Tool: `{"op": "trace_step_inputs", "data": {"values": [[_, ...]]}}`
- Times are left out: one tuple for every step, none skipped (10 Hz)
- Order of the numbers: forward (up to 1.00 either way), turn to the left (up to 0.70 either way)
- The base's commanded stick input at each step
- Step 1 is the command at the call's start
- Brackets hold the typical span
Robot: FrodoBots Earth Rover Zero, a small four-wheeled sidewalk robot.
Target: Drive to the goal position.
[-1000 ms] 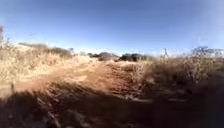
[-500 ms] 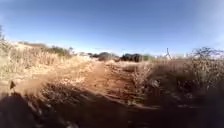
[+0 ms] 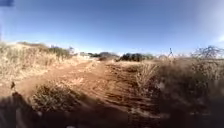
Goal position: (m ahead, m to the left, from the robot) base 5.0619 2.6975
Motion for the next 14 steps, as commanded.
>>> {"op": "trace_step_inputs", "data": {"values": [[0.50, 0.00], [0.50, 0.00], [0.50, 0.00], [0.50, 0.00], [0.50, 0.00], [0.50, 0.00], [0.50, 0.00], [0.50, 0.00], [0.50, 0.00], [0.50, 0.00], [0.50, 0.00], [0.50, 0.00], [0.50, 0.00], [0.50, 0.00]]}}
